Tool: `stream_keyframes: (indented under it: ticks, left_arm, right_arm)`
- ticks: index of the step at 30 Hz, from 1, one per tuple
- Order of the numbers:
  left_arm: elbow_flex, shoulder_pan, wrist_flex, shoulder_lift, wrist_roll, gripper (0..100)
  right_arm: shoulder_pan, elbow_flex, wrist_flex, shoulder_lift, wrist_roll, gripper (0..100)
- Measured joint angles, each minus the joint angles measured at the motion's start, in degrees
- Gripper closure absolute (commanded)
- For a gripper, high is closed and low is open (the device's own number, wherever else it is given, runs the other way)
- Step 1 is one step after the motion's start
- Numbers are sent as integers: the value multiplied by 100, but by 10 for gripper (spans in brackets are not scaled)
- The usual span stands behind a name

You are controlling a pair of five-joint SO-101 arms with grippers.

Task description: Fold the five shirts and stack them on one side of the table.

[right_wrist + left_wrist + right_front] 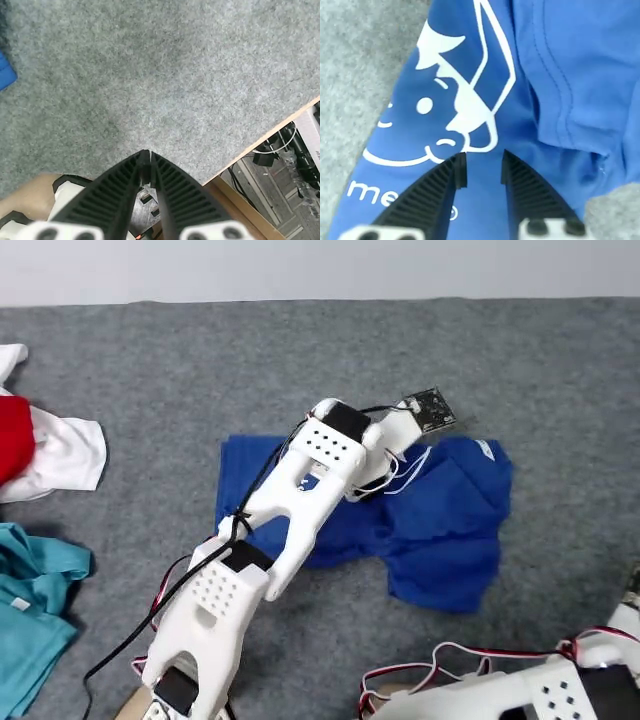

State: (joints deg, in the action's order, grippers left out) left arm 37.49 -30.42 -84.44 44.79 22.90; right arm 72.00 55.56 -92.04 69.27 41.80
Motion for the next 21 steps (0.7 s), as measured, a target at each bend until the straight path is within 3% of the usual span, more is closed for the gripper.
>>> stream_keyframes:
  ticks: [7,16,21]
  left_arm:
    - [0,-273,-220,-466,70,874]
    - [-35,-1336,-1301,-1055,79,870]
    - [-299,-1662,-1345,-1002,79,849]
  right_arm:
    - [0,0,0,0,0,988]
    - [0,0,0,0,0,988]
    - [0,0,0,0,0,988]
